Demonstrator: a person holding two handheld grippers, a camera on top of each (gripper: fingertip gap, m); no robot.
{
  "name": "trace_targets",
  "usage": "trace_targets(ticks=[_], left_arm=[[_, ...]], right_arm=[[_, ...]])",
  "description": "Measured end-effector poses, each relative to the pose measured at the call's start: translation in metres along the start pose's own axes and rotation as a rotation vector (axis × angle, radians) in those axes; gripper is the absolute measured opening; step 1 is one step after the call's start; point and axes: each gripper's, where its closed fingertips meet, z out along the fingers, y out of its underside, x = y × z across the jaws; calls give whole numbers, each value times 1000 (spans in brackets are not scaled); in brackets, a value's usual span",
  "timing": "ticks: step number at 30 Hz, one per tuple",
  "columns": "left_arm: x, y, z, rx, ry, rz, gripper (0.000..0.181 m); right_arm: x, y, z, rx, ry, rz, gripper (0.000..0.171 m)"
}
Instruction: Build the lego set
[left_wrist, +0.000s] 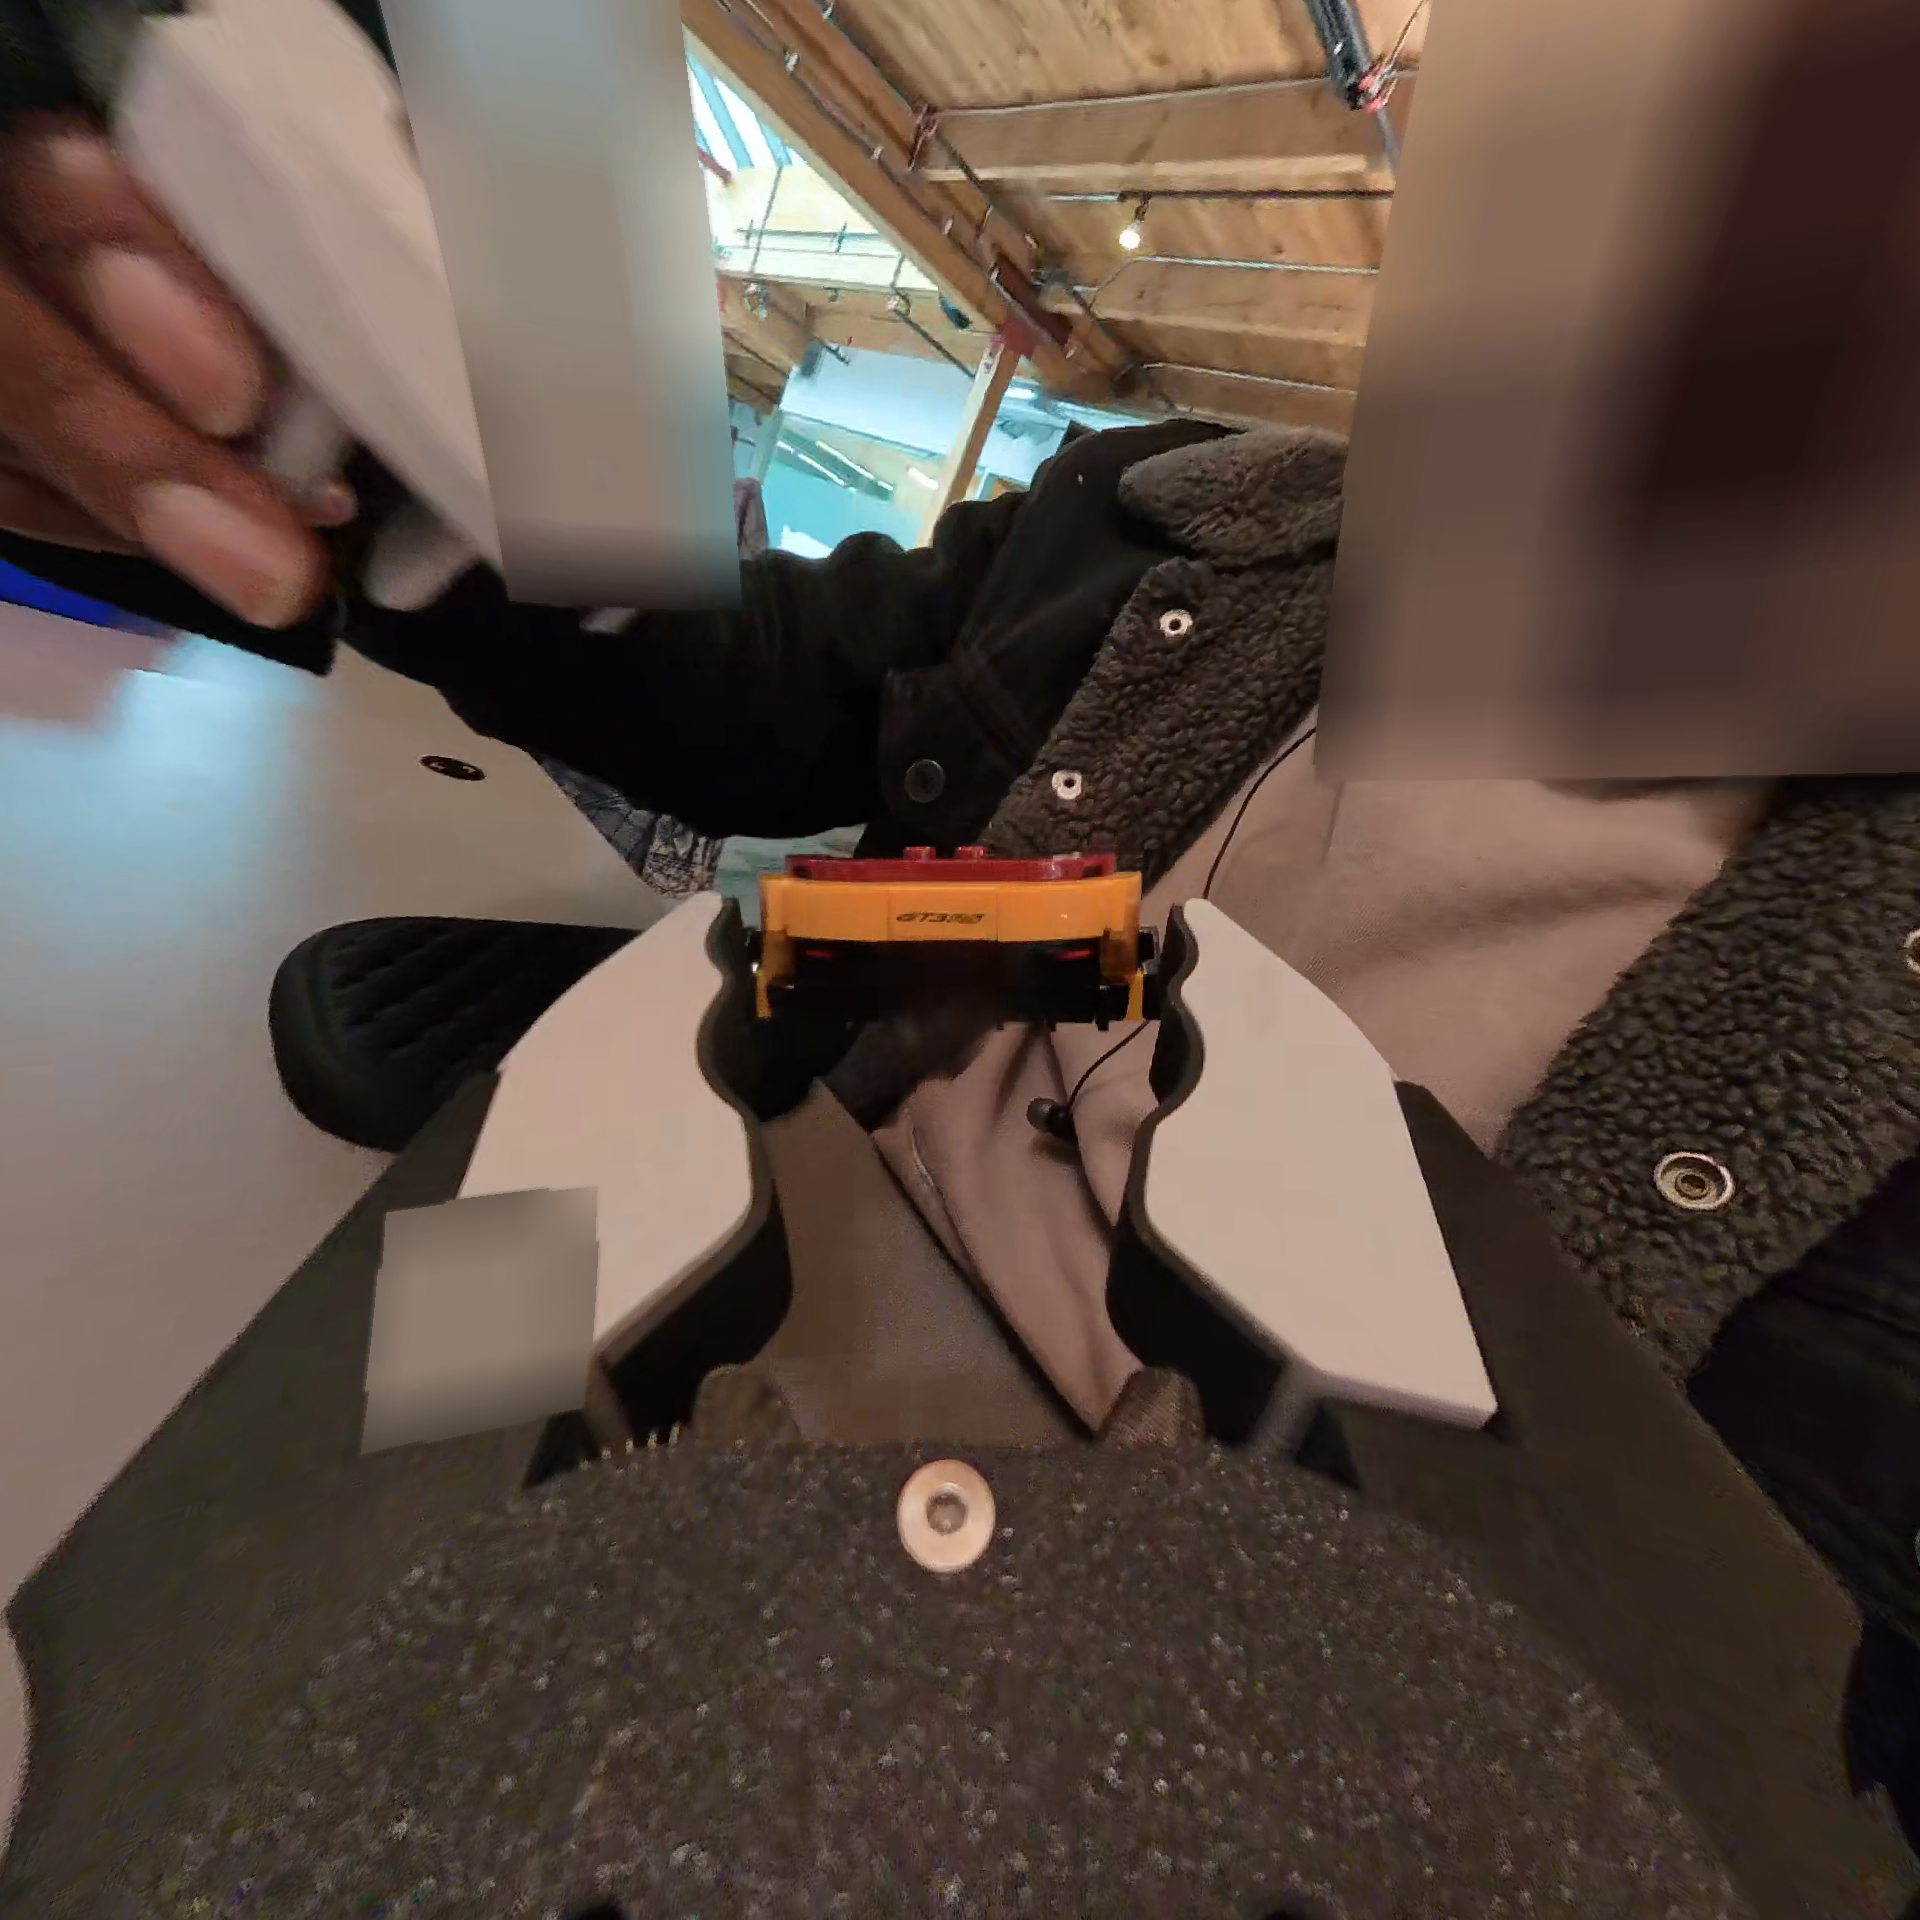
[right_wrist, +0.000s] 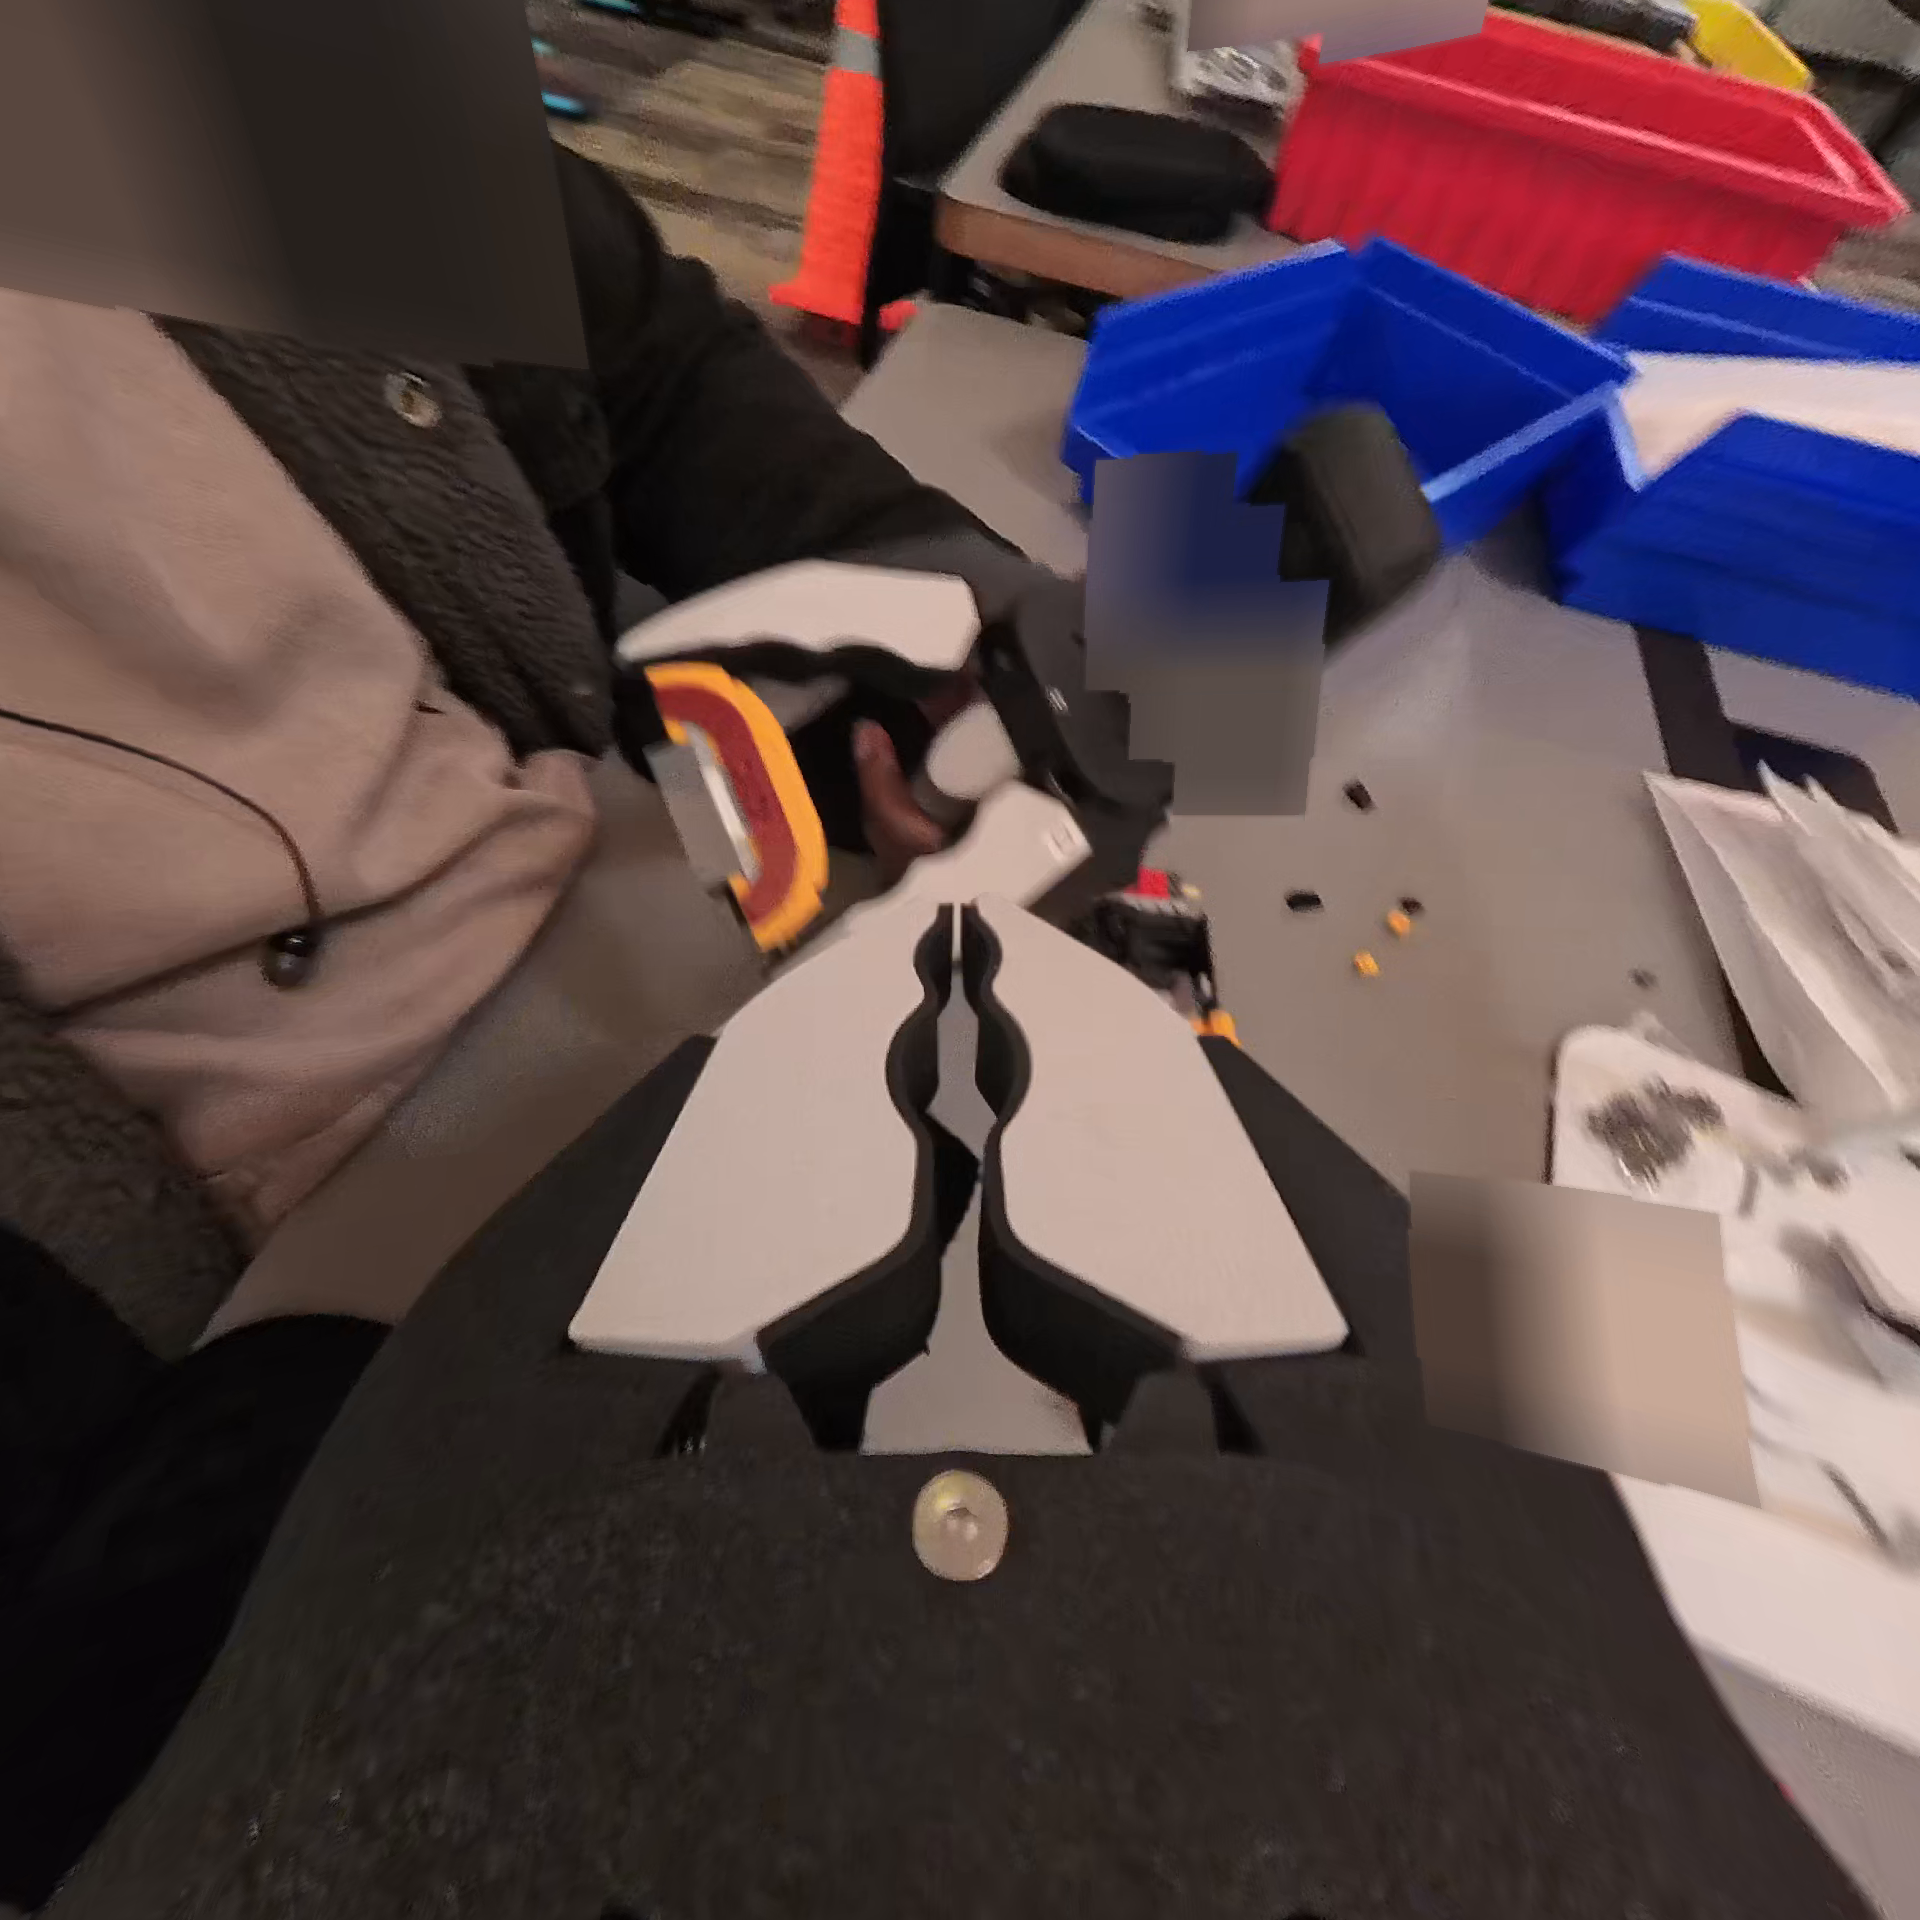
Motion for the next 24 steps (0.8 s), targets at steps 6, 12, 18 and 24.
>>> trace_targets(ticks=[6, 12, 18, 24], left_arm=[[0, 8, -21, -4, -110, 24, 75], [-19, 13, -29, -10, -230, 28, 75], [-32, 21, -31, -23, -273, -1, 75], [-45, 18, -40, -14, -389, 54, 75]], right_arm=[[60, 99, -40, -302, 351, 128, 6], [102, 233, -94, -658, 556, 310, 22], [122, 252, -76, -595, 561, 457, 36], [140, 260, -66, -647, 544, 575, 21]])
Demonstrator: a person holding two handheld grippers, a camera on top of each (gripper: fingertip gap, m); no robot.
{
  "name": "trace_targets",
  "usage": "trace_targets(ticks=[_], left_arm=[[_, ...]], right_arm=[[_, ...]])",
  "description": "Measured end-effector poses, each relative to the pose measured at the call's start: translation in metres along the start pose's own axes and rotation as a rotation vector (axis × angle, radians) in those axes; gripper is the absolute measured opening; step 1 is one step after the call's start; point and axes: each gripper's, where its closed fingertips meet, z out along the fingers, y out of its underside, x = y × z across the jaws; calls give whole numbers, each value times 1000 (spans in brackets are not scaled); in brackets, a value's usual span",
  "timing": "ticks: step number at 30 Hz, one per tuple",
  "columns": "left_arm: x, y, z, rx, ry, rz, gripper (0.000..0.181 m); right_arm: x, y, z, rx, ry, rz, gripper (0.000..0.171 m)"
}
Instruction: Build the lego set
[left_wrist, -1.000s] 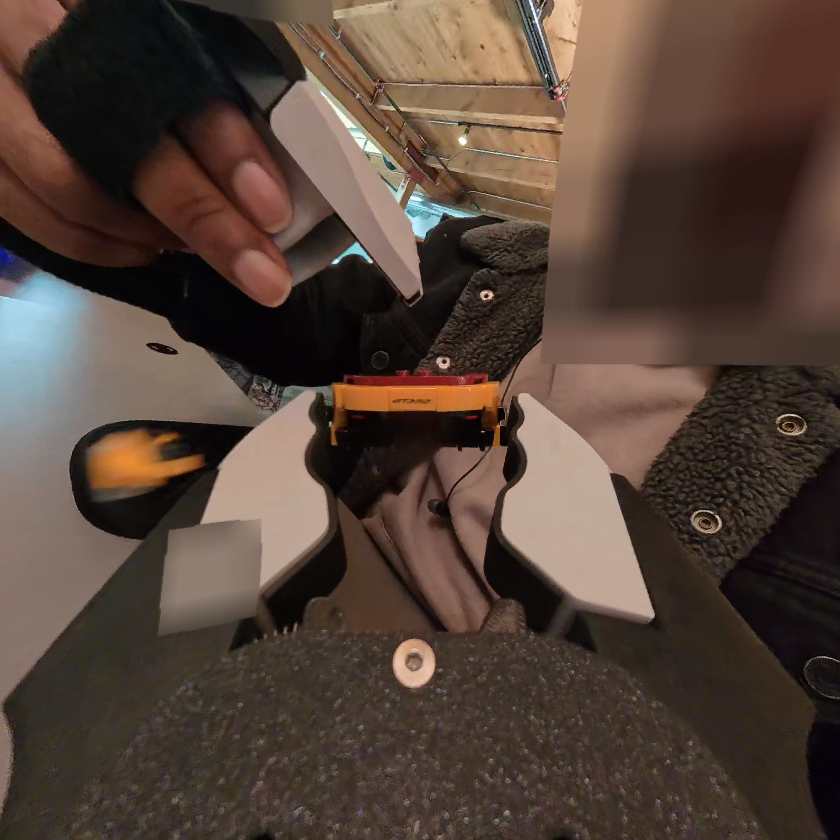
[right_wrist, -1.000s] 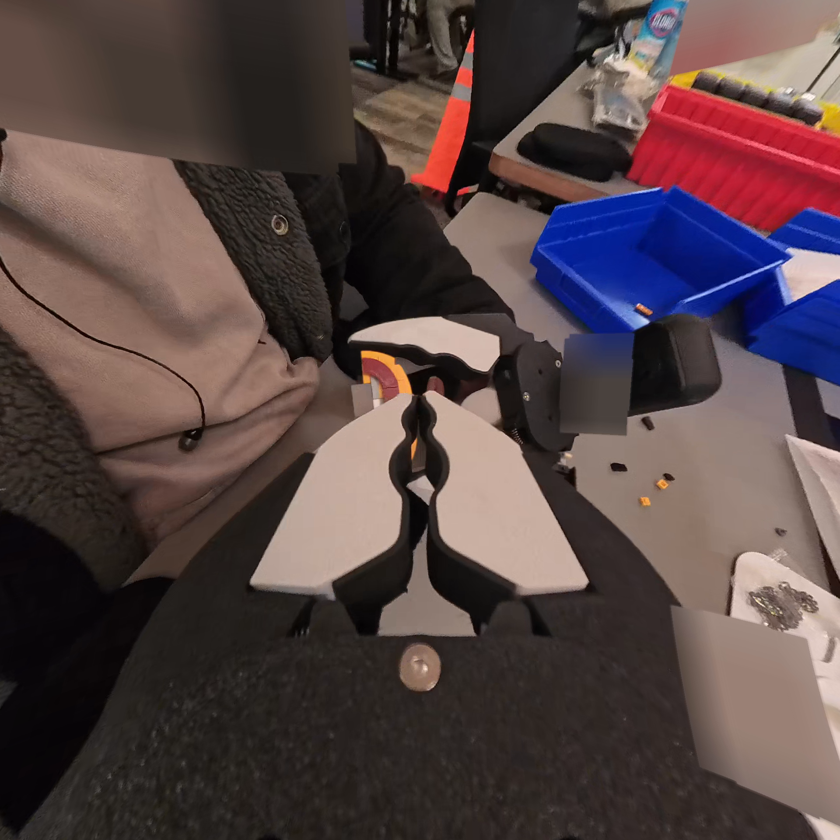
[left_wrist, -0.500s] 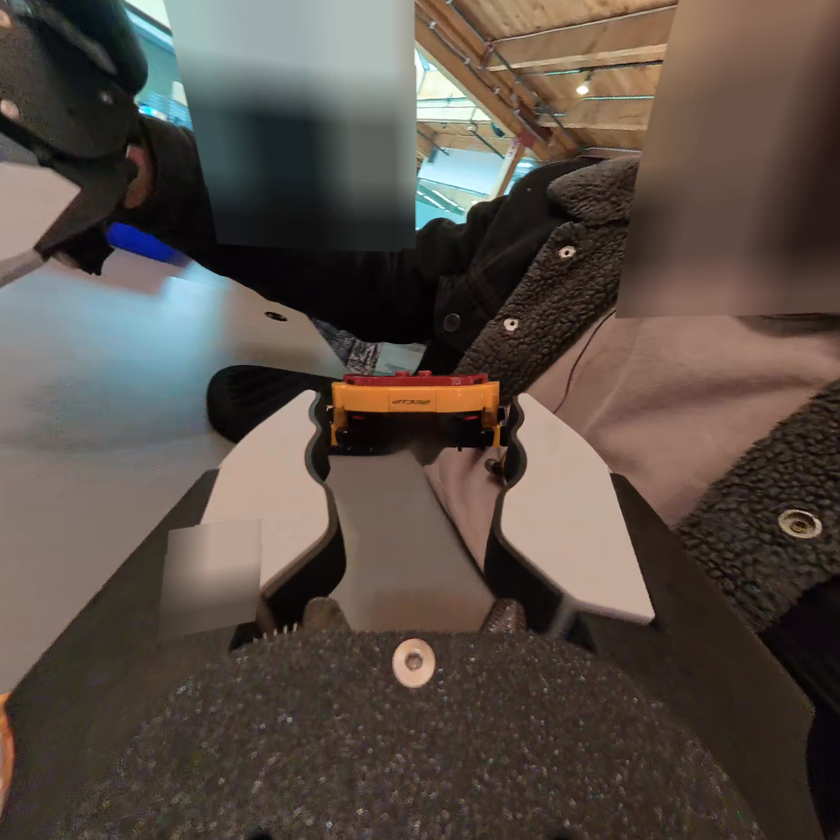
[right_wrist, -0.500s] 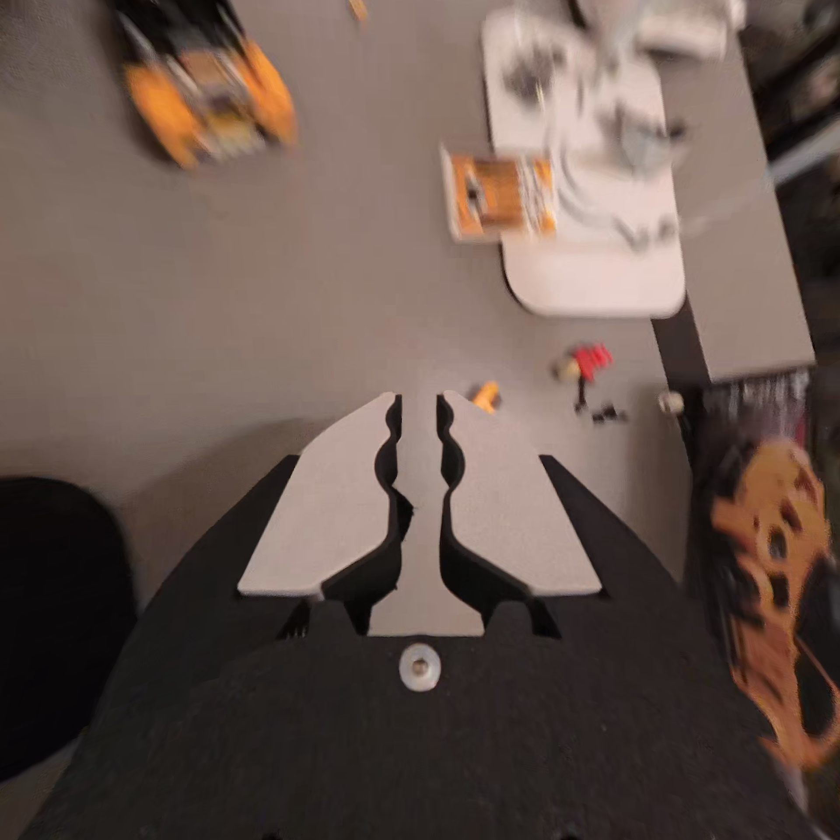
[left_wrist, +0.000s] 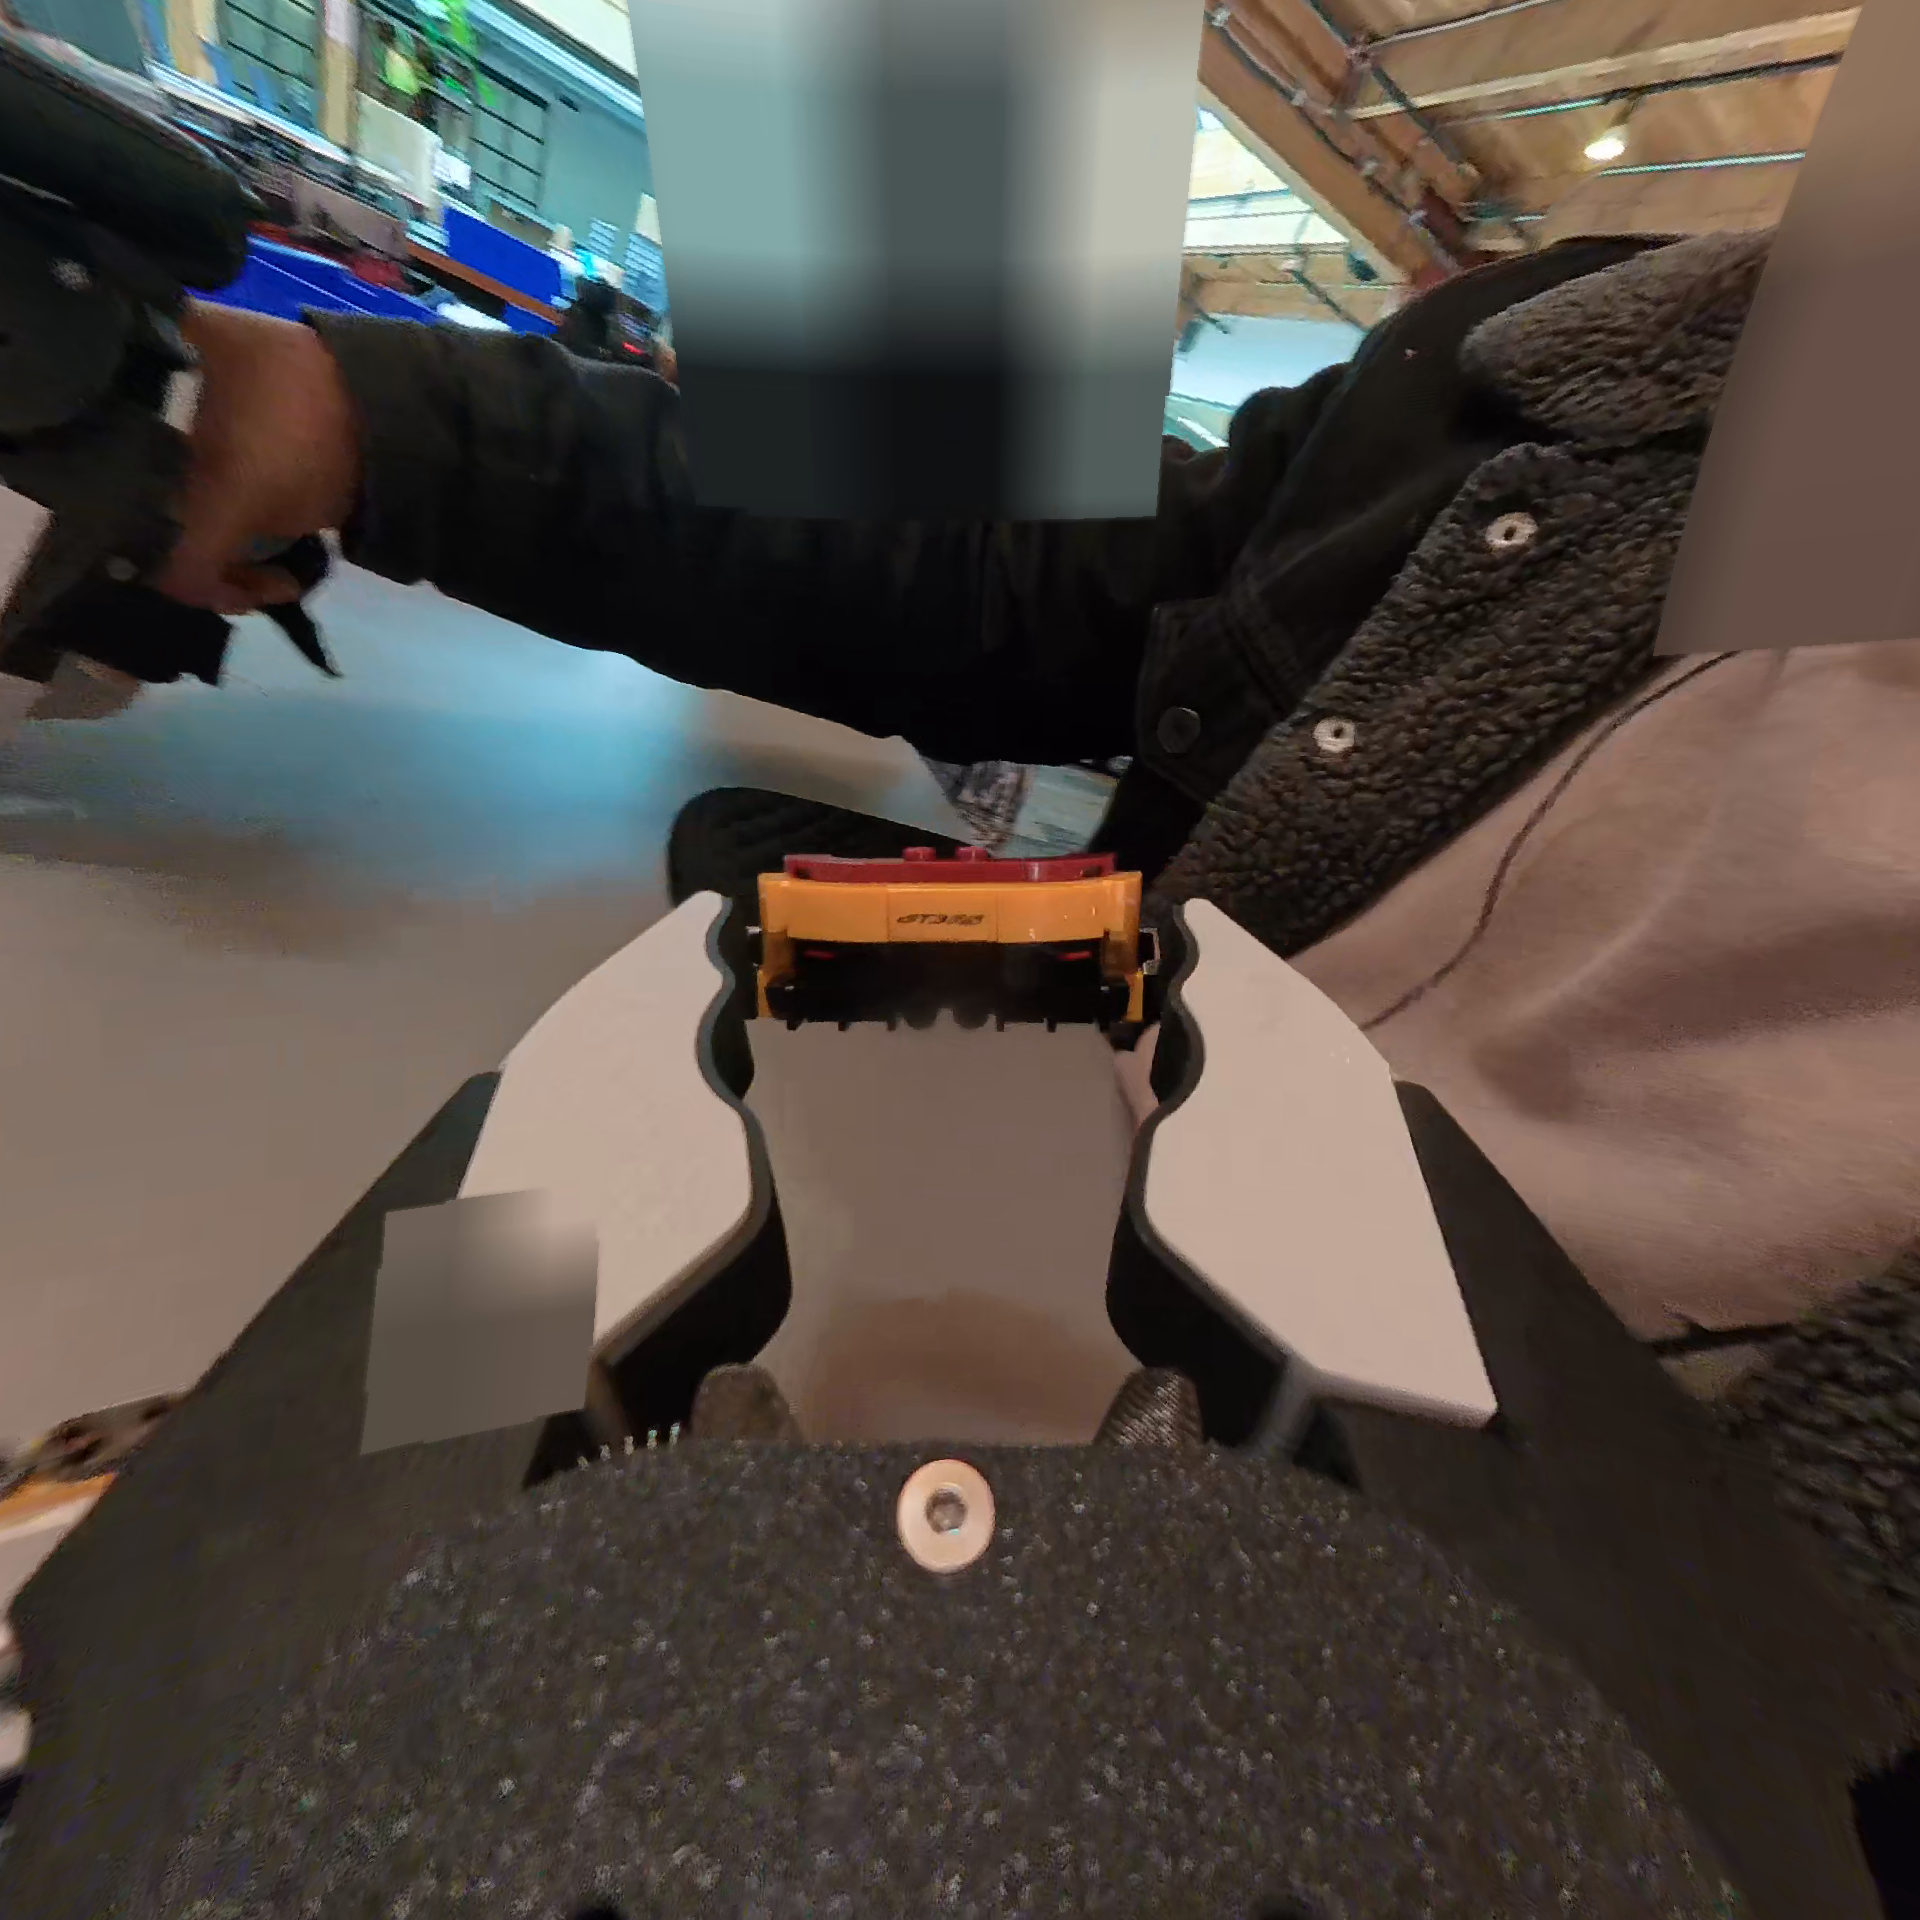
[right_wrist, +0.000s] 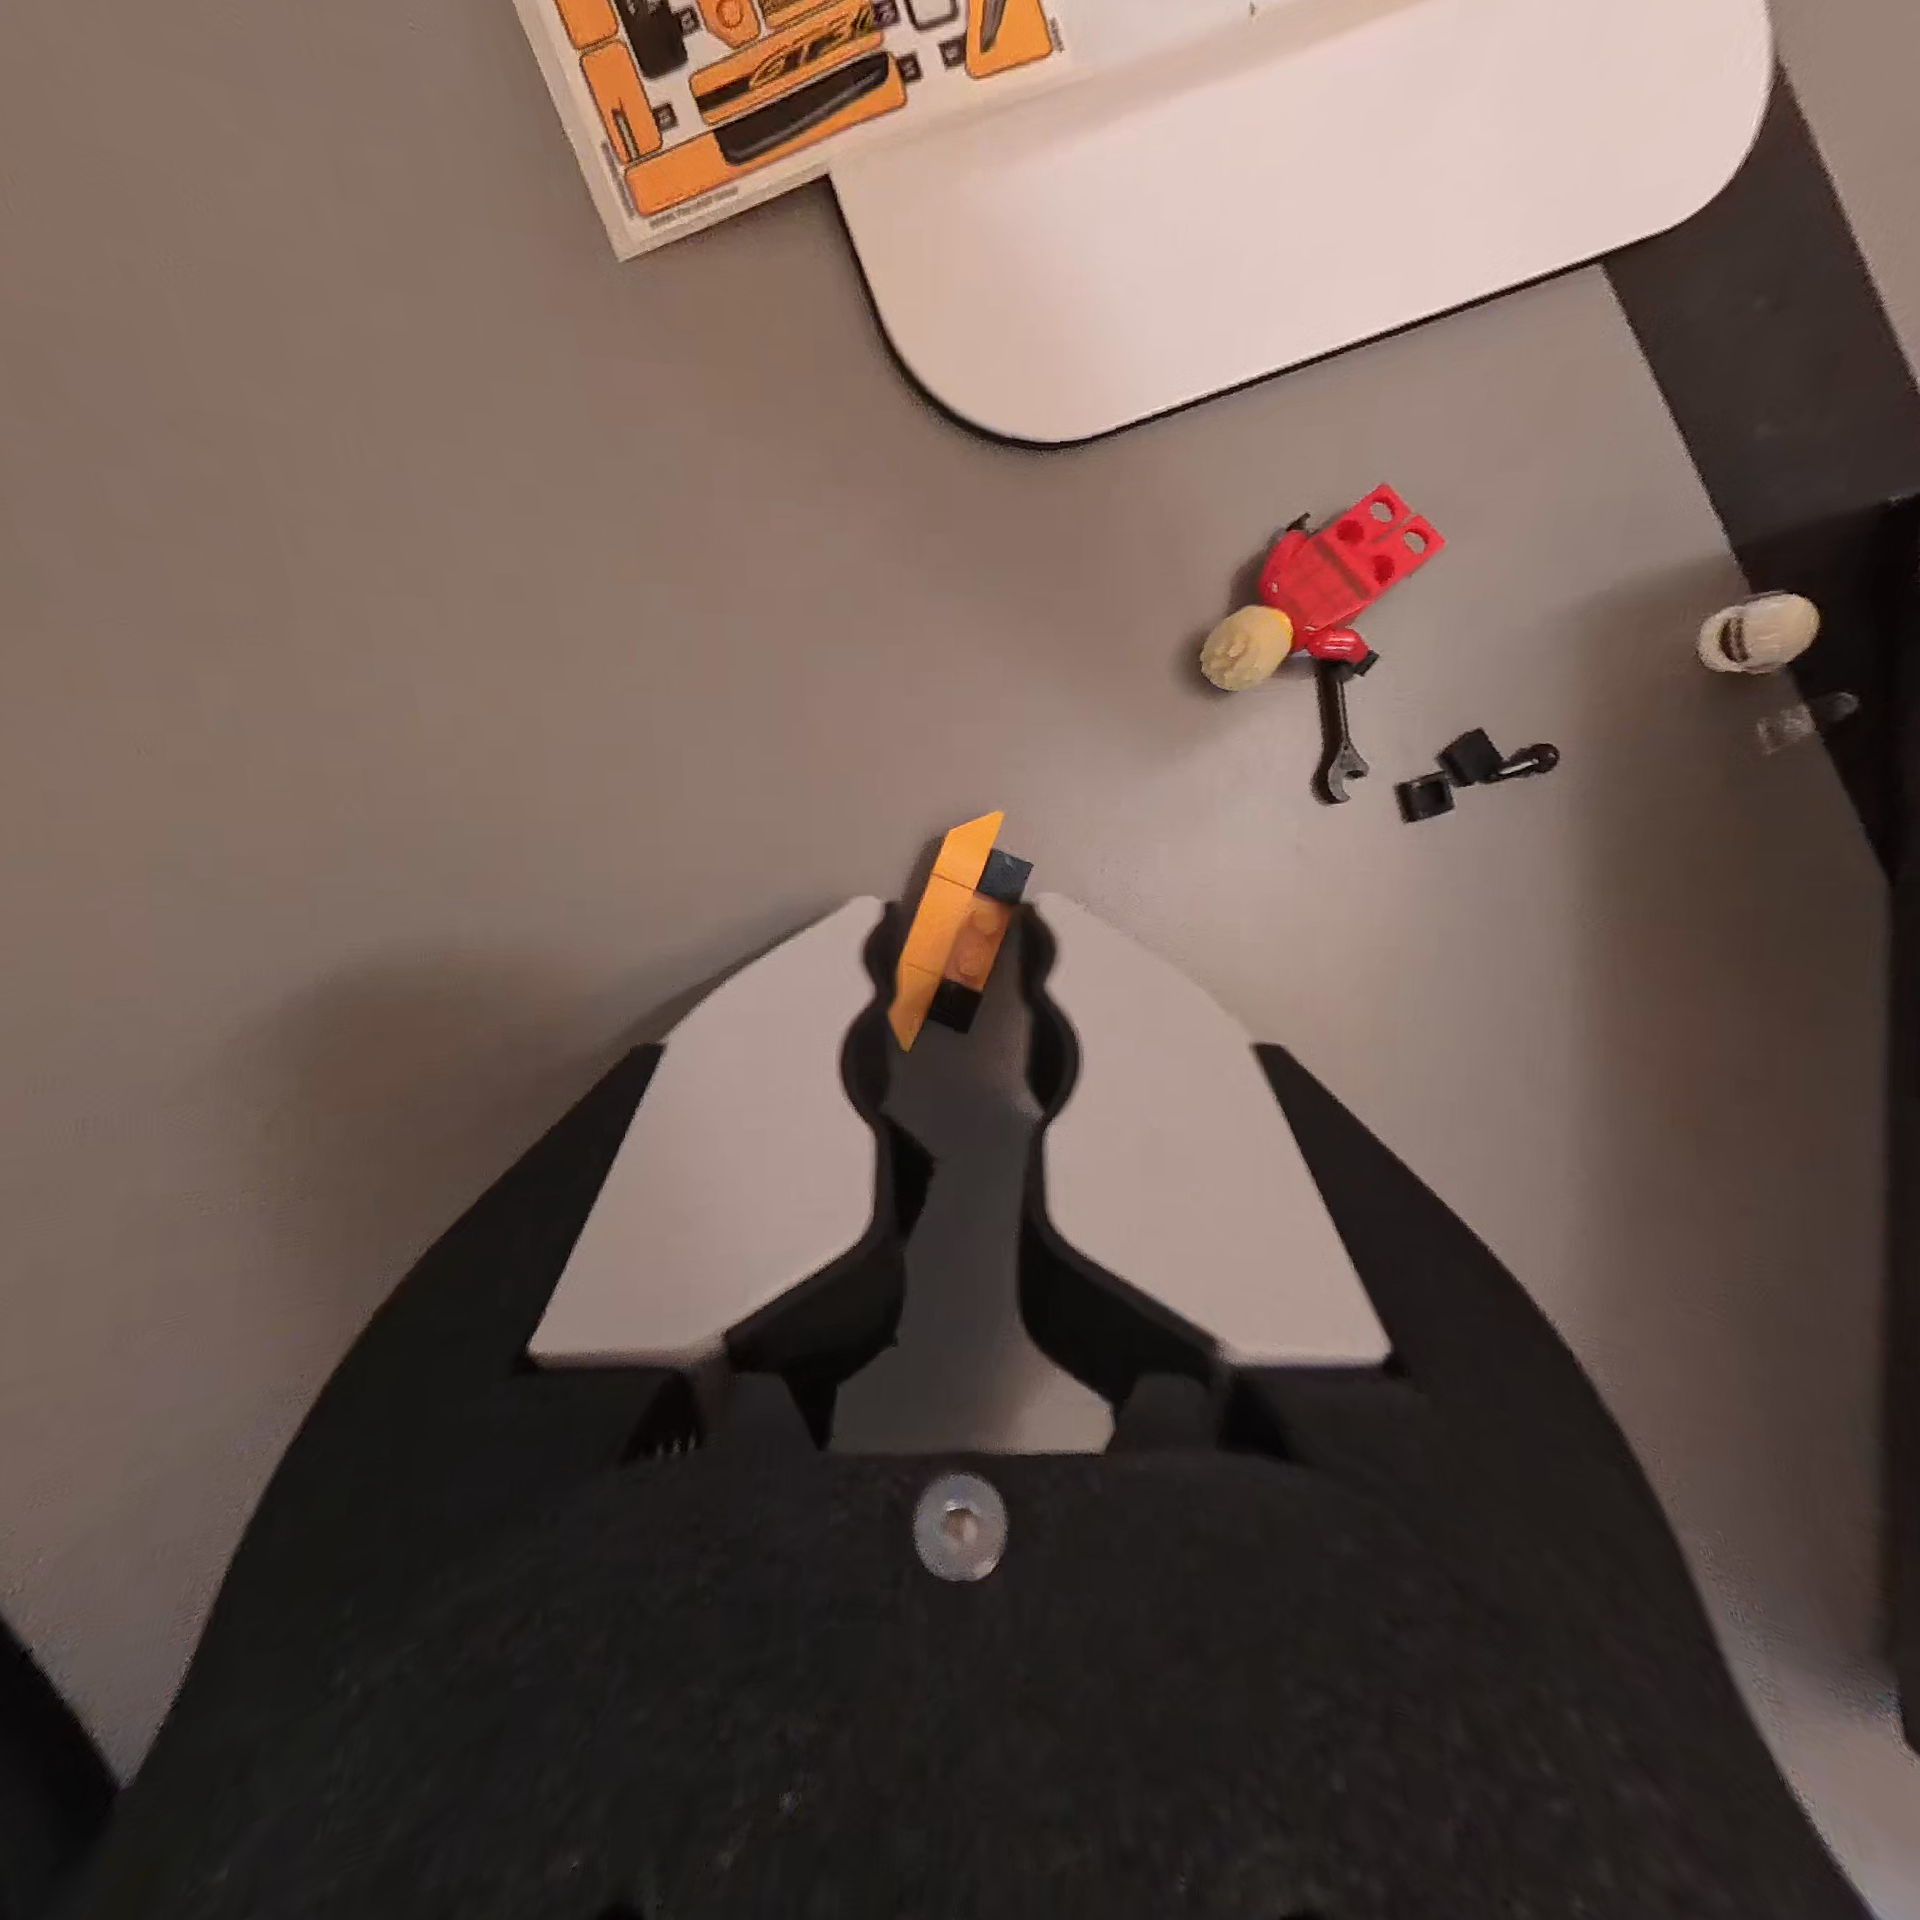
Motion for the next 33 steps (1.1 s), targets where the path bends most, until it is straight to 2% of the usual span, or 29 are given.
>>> trace_targets(ticks=[3, 6, 12, 16, 20, 24, 27, 31, 33], left_arm=[[-11, -4, -4, 10, -92, 38, 75], [-14, -5, -5, 13, -109, 21, 75], [2, -18, -2, 101, 1, -51, 75], [19, -36, -4, 215, 118, -118, 75], [23, -40, -4, 239, 135, -123, 75], [18, -40, -3, 228, 55, -68, 75], [1, -40, -4, 196, -142, 54, 75], [-20, -43, -12, 139, -440, 256, 75], [-29, -45, -17, 107, -575, 341, 75]], right_arm=[[-16, -2, 0, 6, -86, -53, 15], [-52, -24, -19, 182, -247, -40, 16], [-136, -99, -135, 792, -722, 21, 15], [-167, -118, -185, 964, -924, 0, 16], [-186, -128, -200, 1007, -997, -34, 16], [-198, -132, -197, 987, -995, -64, 16], [-203, -135, -186, 910, -930, -54, 16], [-206, -140, -163, 761, -746, 4, 15], [-207, -145, -155, 709, -692, 88, 16]])
